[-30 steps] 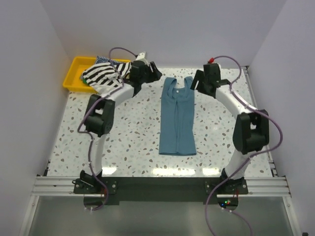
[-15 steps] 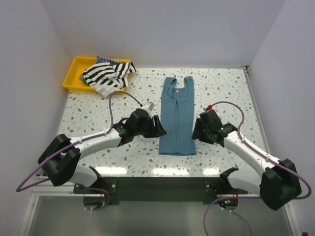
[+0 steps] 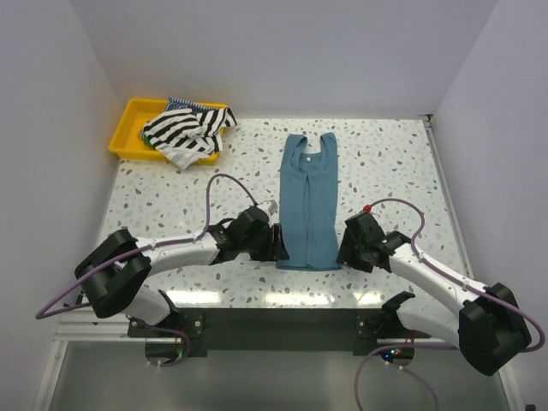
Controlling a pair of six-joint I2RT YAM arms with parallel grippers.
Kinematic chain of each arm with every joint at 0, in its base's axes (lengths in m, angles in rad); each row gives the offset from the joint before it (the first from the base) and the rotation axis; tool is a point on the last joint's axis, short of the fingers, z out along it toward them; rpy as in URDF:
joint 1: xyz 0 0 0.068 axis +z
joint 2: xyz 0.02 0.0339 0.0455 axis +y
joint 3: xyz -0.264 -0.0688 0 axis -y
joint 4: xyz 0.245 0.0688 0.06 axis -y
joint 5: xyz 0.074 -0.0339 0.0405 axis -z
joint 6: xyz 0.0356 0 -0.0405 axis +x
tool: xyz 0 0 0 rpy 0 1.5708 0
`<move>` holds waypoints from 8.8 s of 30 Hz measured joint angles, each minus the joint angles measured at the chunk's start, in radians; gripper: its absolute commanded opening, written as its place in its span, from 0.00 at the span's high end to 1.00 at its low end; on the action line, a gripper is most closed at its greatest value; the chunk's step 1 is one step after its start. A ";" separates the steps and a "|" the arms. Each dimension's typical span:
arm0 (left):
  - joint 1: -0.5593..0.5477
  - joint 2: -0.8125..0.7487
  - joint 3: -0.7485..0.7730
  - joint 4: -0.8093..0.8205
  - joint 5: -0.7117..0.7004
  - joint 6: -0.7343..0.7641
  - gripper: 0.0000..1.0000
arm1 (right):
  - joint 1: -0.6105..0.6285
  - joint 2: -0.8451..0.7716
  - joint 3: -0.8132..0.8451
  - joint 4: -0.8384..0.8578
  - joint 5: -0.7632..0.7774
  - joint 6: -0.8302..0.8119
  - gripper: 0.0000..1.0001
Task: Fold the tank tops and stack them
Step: Fold the tank top
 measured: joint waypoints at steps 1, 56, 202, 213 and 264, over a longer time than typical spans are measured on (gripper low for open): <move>0.000 0.011 -0.002 0.000 -0.002 -0.002 0.47 | 0.003 0.000 -0.006 0.003 0.000 0.007 0.45; -0.113 -0.167 -0.074 -0.301 -0.079 0.006 1.00 | 0.491 -0.129 -0.052 -0.035 0.034 0.378 1.00; 0.077 -0.001 -0.101 -0.014 -0.060 -0.040 0.76 | 0.128 1.031 1.075 0.143 0.053 -0.186 0.96; 0.077 0.017 -0.093 0.001 -0.060 -0.040 0.79 | 0.128 1.030 1.095 0.154 0.055 -0.151 0.98; 0.076 -0.165 0.100 -0.244 -0.090 0.056 0.40 | 0.034 0.687 0.836 0.205 0.046 -0.202 0.42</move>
